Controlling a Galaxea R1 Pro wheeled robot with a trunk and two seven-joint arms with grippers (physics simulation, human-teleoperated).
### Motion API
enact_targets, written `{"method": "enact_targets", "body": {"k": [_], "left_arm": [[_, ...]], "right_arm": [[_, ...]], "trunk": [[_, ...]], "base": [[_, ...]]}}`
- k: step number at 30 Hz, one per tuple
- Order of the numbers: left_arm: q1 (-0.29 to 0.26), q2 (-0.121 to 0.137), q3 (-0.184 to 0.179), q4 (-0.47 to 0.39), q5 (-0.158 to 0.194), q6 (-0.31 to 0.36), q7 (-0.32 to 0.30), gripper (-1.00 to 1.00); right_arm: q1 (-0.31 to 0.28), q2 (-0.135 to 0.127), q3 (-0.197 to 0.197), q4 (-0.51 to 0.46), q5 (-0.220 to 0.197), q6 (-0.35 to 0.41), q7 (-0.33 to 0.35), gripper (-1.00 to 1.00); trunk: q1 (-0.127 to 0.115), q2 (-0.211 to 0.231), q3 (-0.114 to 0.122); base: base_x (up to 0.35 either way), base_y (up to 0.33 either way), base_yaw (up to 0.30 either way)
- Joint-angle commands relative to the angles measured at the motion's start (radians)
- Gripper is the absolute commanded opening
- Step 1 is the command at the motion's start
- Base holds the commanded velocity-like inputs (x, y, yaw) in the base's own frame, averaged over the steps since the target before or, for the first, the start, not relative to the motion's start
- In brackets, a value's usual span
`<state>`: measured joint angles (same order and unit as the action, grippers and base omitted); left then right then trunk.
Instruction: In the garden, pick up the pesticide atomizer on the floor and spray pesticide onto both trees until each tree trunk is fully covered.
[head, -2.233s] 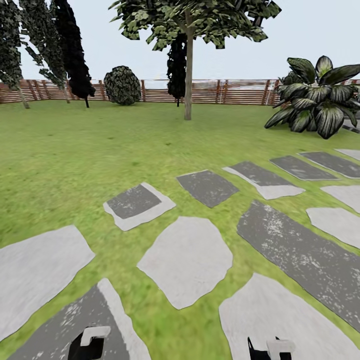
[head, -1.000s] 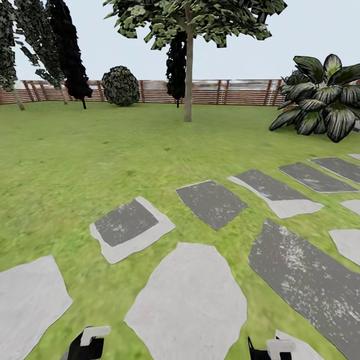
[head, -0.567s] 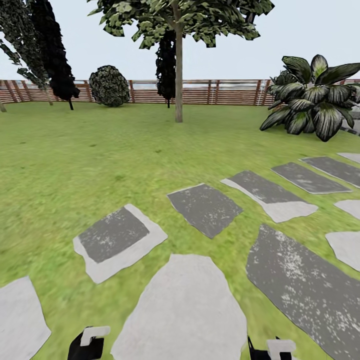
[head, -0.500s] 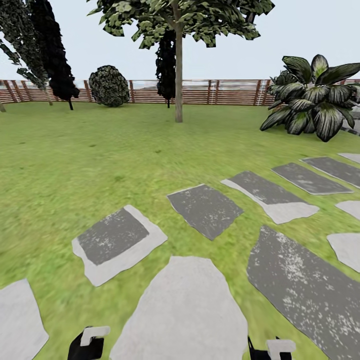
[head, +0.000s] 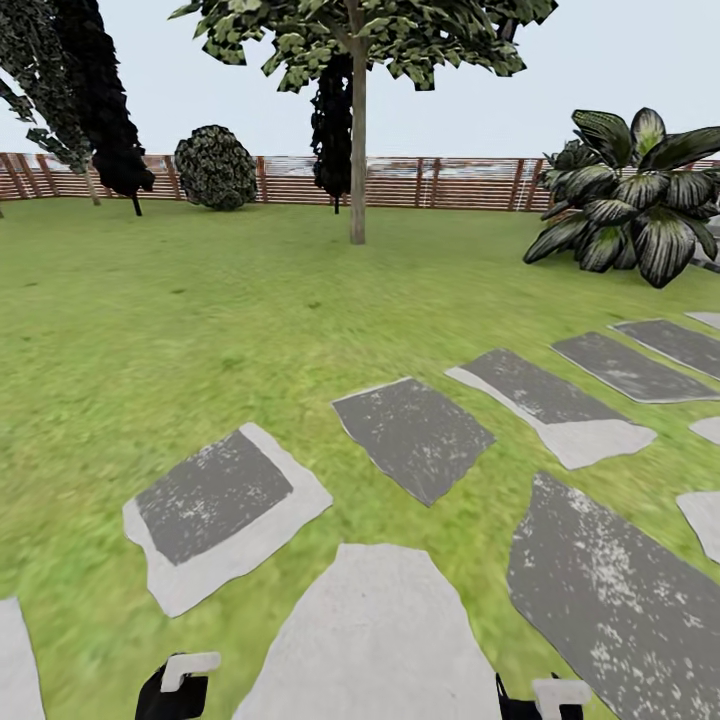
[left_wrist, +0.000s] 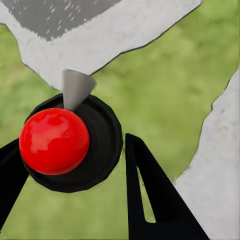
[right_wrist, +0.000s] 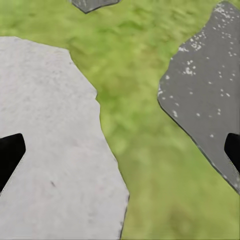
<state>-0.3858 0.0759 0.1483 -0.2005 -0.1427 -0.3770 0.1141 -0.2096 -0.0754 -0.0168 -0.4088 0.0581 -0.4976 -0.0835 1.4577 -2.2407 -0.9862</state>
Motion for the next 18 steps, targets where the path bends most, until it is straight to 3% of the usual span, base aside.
{"method": "enact_targets", "body": {"k": [1, 18], "left_arm": [[-0.001, 0.0, 0.005, 0.001, -0.011, -0.003, 0.004, -1.0], [-0.001, 0.0, 0.005, 0.001, -0.011, -0.003, 0.004, -1.0]], "right_arm": [[-0.001, 0.0, -0.002, 0.001, 0.006, -0.002, -0.004, 1.0], [-0.001, 0.0, -0.001, 0.001, 0.006, -0.002, -0.004, 1.0]], "trunk": [[0.0, 0.0, -0.001], [0.0, 0.0, -0.001]], "base": [[0.339, 0.0, 0.0], [0.339, 0.0, 0.0]]}}
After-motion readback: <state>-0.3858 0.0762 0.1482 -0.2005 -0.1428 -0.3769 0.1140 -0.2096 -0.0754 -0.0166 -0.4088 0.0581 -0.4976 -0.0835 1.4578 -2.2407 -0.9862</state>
